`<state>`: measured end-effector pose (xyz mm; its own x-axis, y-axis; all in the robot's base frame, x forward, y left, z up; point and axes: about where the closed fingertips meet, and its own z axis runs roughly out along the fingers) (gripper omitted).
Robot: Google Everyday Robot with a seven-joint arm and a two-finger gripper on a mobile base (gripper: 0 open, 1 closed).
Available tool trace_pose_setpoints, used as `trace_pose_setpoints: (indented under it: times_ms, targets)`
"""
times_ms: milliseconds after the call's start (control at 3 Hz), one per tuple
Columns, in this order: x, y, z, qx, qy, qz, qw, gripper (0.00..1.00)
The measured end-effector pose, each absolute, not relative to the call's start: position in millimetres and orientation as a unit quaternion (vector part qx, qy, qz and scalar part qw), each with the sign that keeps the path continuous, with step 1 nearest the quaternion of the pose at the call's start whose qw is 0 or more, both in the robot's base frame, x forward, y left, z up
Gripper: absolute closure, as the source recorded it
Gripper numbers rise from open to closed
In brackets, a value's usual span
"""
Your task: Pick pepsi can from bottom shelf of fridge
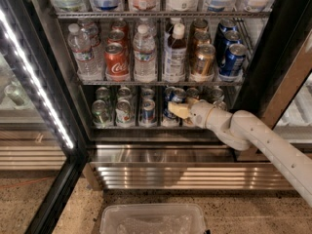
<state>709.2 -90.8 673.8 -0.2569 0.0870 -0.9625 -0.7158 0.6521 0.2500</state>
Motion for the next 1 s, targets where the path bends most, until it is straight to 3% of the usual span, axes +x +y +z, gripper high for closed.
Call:
trace_pose_setpoints:
  times_ms: [1000]
  targets:
    - [687.6, -84.6, 692.7, -0.247, 0.693, 0.394, 0.551, 1.00]
